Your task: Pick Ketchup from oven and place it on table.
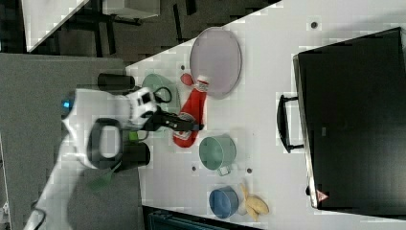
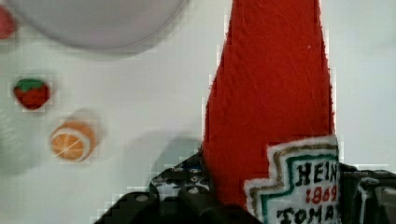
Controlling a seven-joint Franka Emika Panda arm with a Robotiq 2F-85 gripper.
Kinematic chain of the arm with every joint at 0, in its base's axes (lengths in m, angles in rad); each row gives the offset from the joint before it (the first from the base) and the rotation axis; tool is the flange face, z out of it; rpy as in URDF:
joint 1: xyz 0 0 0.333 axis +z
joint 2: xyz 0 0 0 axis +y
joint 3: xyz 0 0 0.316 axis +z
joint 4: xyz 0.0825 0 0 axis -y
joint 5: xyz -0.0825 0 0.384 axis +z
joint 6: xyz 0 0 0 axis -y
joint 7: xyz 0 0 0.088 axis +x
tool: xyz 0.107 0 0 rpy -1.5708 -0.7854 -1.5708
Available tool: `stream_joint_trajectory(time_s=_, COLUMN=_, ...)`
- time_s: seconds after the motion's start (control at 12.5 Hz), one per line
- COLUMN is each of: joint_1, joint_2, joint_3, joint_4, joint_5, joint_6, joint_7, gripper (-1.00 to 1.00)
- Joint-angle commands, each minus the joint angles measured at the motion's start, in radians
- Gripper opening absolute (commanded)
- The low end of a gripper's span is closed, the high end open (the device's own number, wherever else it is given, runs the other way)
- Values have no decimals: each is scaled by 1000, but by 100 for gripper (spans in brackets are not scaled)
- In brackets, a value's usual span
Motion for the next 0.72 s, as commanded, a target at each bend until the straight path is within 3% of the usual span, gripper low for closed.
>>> stream_joint_trajectory(time_s=0.08, joint_1=-14, joint_2=-10, joint_3=-4, joint_4=-50, joint_5=-2, joint_6=116, joint_7=65, gripper=29)
stream_joint_trajectory(time_s=0.72, joint_1=-21, joint_2=111, joint_3=-31, joint_4=-308, joint_5=-2, joint_6=529, joint_7=65, gripper=29)
